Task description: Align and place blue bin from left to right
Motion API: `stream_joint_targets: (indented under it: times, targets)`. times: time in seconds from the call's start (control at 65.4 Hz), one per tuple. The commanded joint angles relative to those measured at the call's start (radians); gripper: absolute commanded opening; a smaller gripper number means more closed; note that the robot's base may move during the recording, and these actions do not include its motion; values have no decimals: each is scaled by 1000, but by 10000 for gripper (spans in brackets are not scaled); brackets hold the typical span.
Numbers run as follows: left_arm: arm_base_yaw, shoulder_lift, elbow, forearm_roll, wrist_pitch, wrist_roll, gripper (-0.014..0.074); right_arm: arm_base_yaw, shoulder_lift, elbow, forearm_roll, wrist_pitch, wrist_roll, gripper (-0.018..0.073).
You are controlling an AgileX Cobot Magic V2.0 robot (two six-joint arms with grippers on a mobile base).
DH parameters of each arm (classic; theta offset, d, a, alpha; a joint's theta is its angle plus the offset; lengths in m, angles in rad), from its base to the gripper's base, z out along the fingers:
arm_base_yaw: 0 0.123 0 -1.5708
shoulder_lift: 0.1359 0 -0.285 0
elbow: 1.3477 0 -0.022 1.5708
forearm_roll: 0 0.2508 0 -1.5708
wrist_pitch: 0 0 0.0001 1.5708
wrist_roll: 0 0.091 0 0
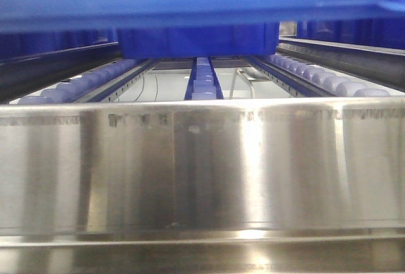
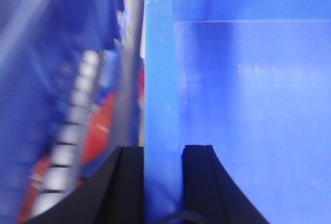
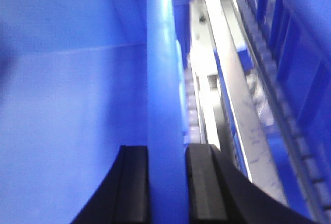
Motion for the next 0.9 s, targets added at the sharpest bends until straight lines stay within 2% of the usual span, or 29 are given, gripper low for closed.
stream_joint_targets:
  times: [0.0, 0.076, 0.229, 0.443, 0.535, 0.887]
  targets:
    - [60, 28, -12, -104, -142, 35, -111, -37, 20, -11, 20, -107, -1, -71]
    - [101, 58, -12, -158, -175, 46, -111, -55, 47, -11, 34, -108, -1, -71]
    - [144, 110, -12, -183, -186, 49, -111, -62, 119, -11, 34, -111, -1, -71]
    - [145, 142, -11, -187, -186, 51, -111, -79, 179, -11, 52, -171, -1, -71]
    - [145, 157, -11, -196, -185, 51, -111, -102, 192, -11, 85, -165, -1, -71]
    - [145, 187, -11, -196, -186, 51, -111, -130, 225, -11, 86, -138, -49, -71]
